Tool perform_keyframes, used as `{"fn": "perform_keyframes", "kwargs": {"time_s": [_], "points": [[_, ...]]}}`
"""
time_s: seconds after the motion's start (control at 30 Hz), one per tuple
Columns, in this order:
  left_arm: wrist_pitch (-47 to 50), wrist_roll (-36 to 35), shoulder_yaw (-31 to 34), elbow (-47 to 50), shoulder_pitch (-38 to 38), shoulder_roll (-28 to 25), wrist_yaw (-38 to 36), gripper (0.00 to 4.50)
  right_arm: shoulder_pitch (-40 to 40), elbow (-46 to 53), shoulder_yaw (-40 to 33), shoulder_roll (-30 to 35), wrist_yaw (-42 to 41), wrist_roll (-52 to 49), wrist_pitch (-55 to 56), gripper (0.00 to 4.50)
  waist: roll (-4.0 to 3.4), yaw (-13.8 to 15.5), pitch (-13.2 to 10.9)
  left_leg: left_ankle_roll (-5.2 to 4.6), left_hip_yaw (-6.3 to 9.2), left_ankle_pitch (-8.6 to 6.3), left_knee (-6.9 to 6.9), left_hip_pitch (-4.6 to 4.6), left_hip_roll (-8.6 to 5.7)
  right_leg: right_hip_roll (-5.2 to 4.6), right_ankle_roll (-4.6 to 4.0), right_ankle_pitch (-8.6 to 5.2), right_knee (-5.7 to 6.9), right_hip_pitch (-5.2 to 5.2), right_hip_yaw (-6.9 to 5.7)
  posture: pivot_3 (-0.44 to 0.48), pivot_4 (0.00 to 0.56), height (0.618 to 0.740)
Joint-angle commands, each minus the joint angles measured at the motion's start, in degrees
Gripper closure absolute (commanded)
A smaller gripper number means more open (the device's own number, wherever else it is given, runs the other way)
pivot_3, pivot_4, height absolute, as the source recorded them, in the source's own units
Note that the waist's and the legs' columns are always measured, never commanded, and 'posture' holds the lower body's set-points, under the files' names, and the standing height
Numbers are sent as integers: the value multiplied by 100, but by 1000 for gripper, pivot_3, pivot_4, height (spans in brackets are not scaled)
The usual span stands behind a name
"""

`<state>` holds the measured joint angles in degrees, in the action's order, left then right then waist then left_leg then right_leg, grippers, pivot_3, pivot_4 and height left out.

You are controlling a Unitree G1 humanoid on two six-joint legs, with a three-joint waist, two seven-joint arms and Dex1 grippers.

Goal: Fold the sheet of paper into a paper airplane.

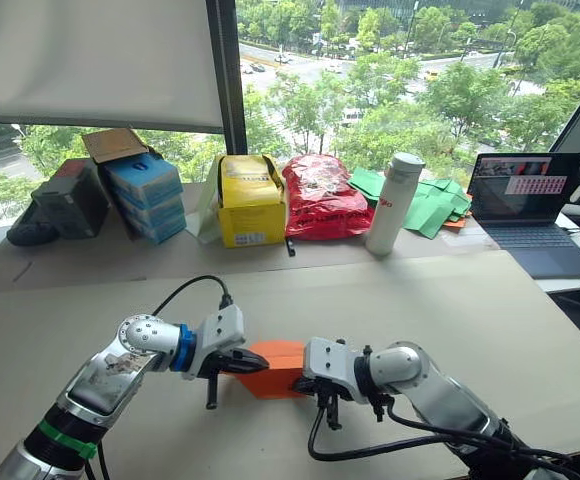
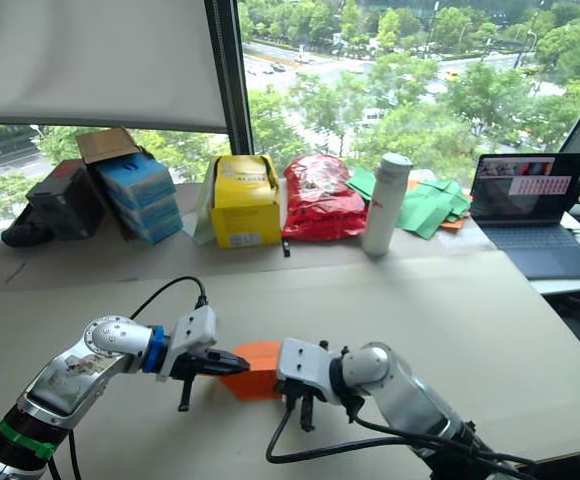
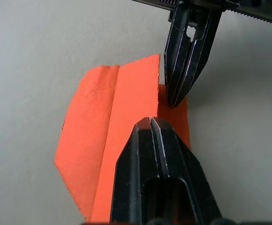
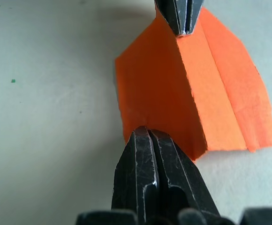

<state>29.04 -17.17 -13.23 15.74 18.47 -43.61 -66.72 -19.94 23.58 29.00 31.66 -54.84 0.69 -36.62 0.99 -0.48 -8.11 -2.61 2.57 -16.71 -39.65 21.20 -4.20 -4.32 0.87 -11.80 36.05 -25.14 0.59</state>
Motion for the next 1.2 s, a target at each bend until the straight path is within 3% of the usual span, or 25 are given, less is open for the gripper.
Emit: {"fn": "perform_keyframes", "kwargs": {"time_s": [0.03,0.43,0.8,0.93,1.13,1.17,1.2], "points": [[-46,-54,84,151,-68,-70,-9,4500,90,461,-274,60,97,-232,-394,4456,0,-1,0,-2,0,-2,-4,1,0,0,0,0,-1,1,0,0,150,740],[-851,267,-76,-355,-587,21,-10,4500,-309,727,-1281,-156,285,-1360,-1363,4456,-2,-15,-1,-36,1,-22,-6,2,1,-3,0,0,0,0,2,0,150,740],[-1339,509,-146,-494,-939,86,85,4500,-844,-364,-1001,-270,557,-1216,-827,4456,-3,-16,-2,-42,-2,-25,-6,2,0,-8,0,0,-1,0,3,0,150,740],[-1450,599,-174,-582,-915,58,73,4500,-1117,-1097,-969,-481,487,-1226,-389,3283,-3,-24,-2,-38,-1,-23,-4,0,0,-6,-1,1,1,-2,2,0,150,740],[-1549,643,-173,-657,-899,9,34,4500,-1569,-2044,-898,-745,59,-1369,-161,1172,-4,-26,-2,-39,-2,-24,-5,0,0,-6,-1,1,2,-1,2,0,150,740],[-1558,652,-170,-655,-902,1,26,4500,-1683,-2264,-866,-808,-23,-1368,-154,886,-4,-30,-2,-39,-2,-24,-5,0,0,-5,-1,1,2,-1,2,0,150,740],[-1565,659,-169,-653,-904,-3,20,4500,-1761,-2417,-843,-849,-84,-1359,-139,886,-4,-35,-2,-39,-3,-24,-5,0,0,-5,-1,1,3,-2,3,0,150,740]]}}
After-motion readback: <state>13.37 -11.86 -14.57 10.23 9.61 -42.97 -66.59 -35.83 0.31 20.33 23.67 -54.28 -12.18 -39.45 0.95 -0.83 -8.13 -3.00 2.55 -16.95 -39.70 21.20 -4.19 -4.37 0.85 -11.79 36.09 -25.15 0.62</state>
